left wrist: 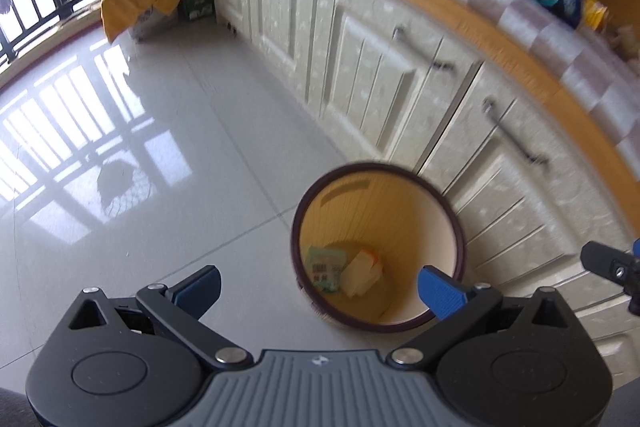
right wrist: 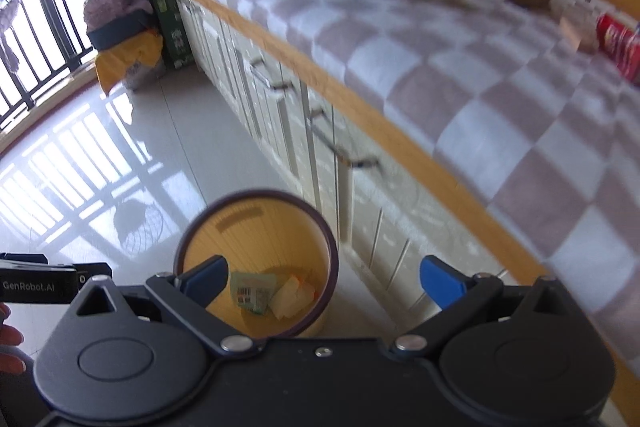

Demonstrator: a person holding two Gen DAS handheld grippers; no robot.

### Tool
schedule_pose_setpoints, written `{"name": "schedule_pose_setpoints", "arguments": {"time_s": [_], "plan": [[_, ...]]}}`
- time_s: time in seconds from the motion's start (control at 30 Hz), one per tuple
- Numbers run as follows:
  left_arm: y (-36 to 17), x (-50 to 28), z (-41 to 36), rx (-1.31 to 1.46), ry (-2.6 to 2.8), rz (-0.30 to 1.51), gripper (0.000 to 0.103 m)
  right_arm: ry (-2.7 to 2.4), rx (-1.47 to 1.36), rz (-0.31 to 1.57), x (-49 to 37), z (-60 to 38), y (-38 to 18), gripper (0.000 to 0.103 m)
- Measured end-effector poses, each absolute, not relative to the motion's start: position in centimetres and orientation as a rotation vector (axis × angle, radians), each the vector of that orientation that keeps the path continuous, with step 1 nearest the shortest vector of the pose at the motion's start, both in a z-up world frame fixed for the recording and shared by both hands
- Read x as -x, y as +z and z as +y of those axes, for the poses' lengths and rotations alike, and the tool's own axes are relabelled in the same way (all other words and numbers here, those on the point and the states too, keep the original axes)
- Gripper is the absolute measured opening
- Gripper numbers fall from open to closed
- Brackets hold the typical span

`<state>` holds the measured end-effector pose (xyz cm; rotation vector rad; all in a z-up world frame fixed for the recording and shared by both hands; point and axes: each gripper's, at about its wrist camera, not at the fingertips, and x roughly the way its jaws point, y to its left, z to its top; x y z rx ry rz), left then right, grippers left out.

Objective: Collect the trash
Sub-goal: 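Move both tools back toward the trash on the bench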

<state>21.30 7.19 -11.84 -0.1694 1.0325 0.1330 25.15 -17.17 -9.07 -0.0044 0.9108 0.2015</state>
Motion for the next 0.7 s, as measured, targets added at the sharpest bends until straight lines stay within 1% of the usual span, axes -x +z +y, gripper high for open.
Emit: {"name": "schedule_pose_setpoints", "arguments": {"time_s": [0.4, 0.7], "plan": [[-5.4, -18.9, 5.2, 0.152, 0.07, 0.808, 0.103, 0.174, -0.048, 0.662, -22.0, -19.4, -2.3, 0.103], [-0.3, -19.3, 2.2, 0.145, -0.025, 0.579, 0.103, 0.05, -0.103, 0.442, -20.8, -23.1, 1.8, 0.103]]}}
